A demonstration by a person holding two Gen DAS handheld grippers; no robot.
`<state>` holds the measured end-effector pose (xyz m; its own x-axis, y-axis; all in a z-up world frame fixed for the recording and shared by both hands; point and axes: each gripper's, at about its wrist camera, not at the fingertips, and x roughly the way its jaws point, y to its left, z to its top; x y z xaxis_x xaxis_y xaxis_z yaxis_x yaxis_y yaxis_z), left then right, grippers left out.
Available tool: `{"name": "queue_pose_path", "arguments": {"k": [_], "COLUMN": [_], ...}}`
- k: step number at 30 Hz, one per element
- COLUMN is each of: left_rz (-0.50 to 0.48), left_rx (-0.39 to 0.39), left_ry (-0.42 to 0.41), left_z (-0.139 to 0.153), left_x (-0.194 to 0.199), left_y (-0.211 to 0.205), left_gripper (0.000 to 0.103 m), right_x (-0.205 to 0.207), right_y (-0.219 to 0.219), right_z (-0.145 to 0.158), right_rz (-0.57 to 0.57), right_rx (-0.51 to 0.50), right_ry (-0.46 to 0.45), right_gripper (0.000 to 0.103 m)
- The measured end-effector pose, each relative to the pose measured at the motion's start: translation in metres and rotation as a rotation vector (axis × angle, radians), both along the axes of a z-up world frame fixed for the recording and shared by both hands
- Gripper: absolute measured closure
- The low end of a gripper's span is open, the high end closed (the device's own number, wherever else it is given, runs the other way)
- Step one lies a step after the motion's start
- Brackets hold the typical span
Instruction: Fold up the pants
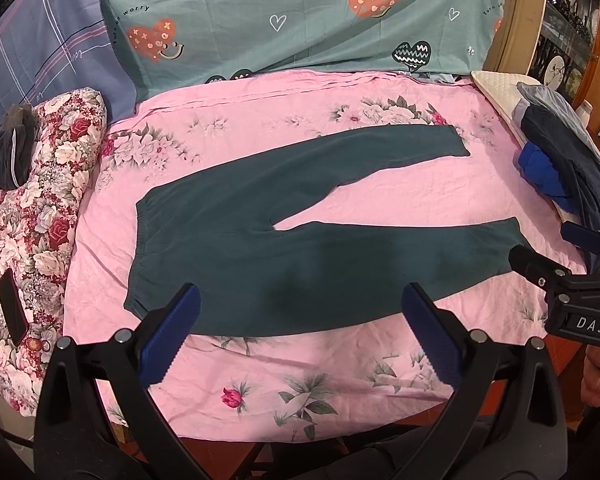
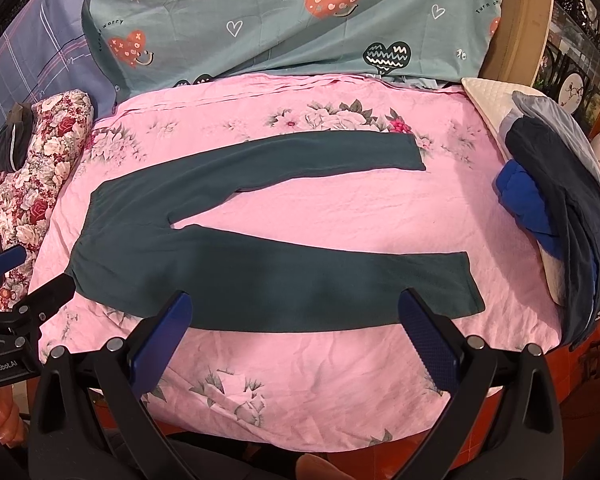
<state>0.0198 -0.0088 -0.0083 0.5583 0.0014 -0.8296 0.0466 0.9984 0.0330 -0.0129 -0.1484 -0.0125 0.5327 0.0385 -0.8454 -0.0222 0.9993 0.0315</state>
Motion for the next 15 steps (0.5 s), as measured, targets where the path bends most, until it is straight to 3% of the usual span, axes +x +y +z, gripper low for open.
{"name": "queue_pose_path", "arguments": {"k": [9,15], "left_rz": [0.05,0.101], "left_rx": [-0.001,0.012], "left_ry": [0.037,0.107], "left_z": [-0.014,-0.035], "left_x": [0.01,0.014], "left_y": [-0.011,0.0], "left_gripper": [0.002,0.002], "right_x": [0.017,0.036], "right_y": [-0.014,-0.013], "right_z": [-0.013,-0.042], "right_rz": [0.037,0.058], "right_rx": [0.0,0.025], "right_ry": [0.04,0.107], "right_gripper": [0.001,0.001]}}
